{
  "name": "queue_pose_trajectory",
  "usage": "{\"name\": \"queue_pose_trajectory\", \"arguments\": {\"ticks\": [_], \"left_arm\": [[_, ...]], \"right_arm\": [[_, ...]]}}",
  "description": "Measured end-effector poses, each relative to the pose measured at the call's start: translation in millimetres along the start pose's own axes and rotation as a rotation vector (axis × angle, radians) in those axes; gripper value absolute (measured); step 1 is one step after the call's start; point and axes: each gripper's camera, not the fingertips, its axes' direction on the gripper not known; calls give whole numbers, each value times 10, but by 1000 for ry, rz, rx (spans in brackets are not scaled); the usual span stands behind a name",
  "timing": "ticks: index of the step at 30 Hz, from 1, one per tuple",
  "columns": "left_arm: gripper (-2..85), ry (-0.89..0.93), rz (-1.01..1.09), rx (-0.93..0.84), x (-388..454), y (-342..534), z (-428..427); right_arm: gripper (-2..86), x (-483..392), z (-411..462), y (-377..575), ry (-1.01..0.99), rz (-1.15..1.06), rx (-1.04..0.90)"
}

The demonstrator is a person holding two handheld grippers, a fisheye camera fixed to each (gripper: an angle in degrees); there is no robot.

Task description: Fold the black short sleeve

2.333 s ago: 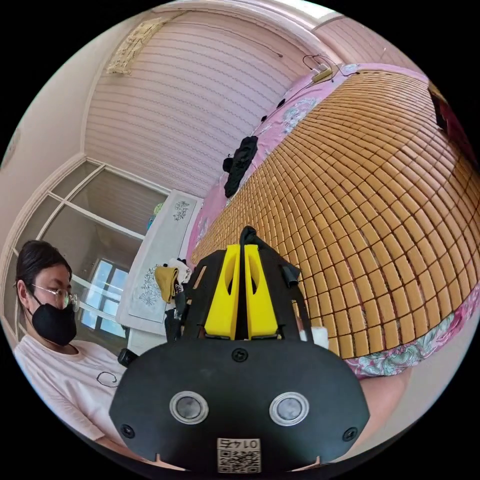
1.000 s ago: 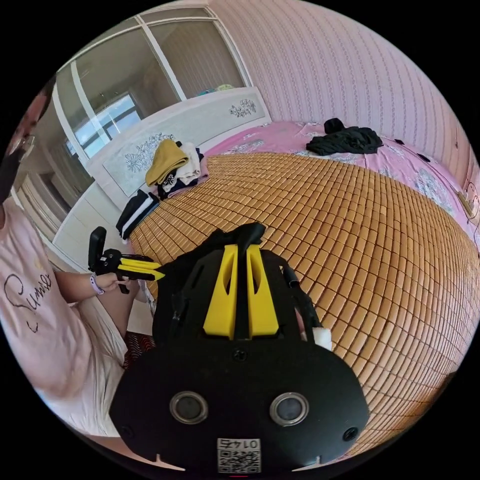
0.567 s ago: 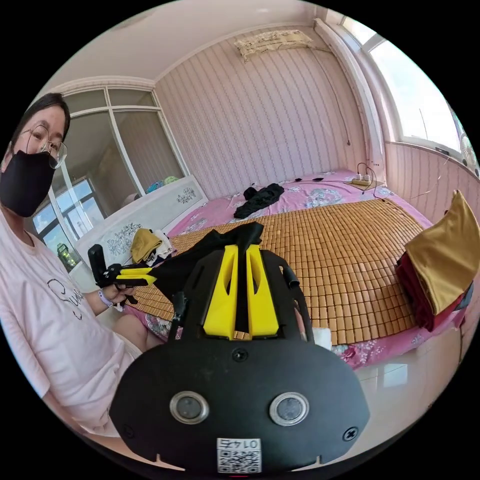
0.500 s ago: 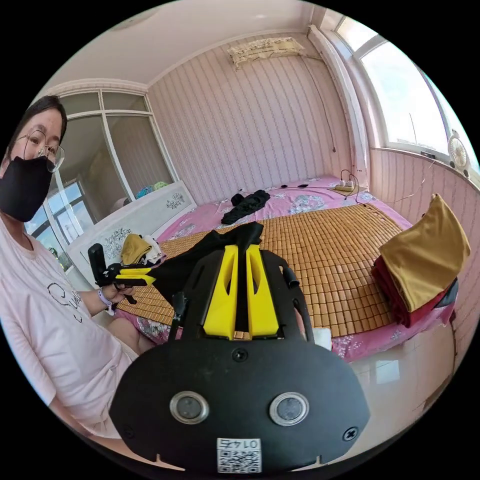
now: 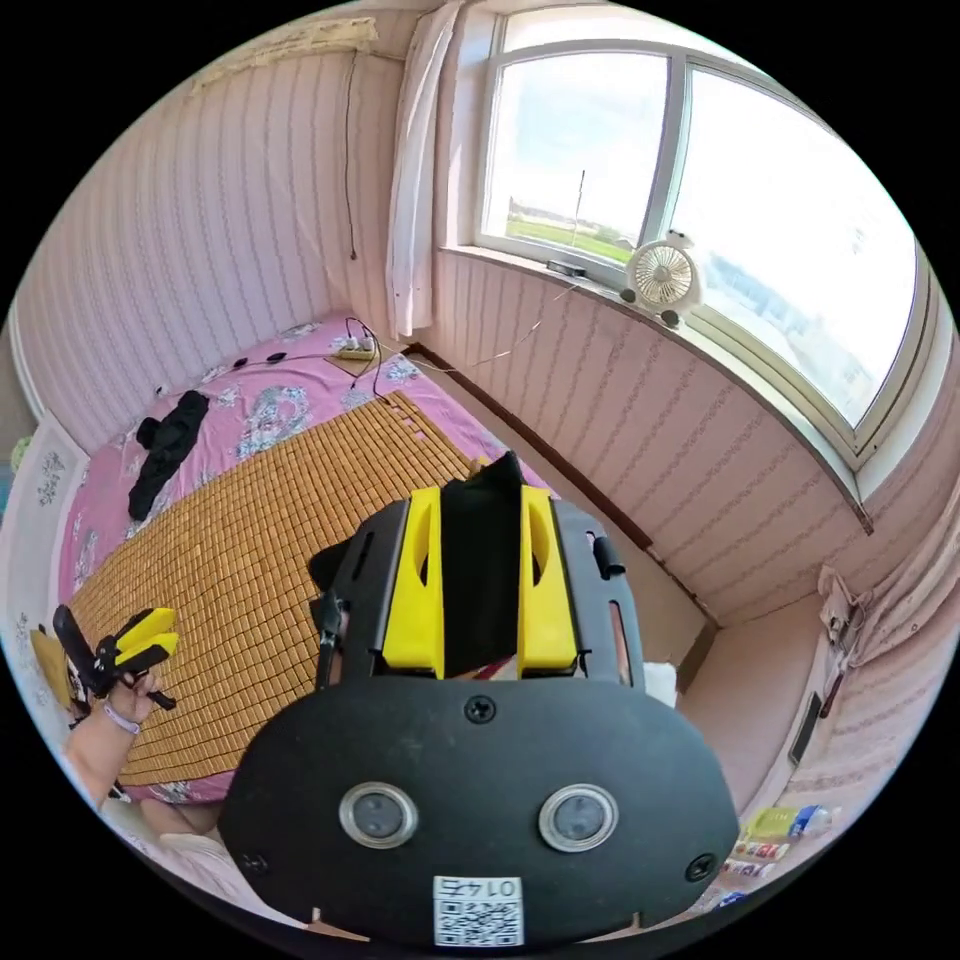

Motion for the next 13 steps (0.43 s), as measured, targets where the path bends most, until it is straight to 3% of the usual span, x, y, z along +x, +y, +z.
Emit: {"name": "queue_pose_trajectory", "arguments": {"ticks": [6, 10, 13], "left_arm": [[69, -237, -4, -106, -102, 1514, -1340], [66, -493, -225, -140, 32, 2574, -2567], [58, -738, -379, -59, 267, 3187, -3428]], "right_arm": [[115, -730, 198, 1855, -99, -108, -54], [112, -1449, 361, 3029, -251, -181, -323], [102, -2151, 294, 3360, -326, -322, -349]]}}
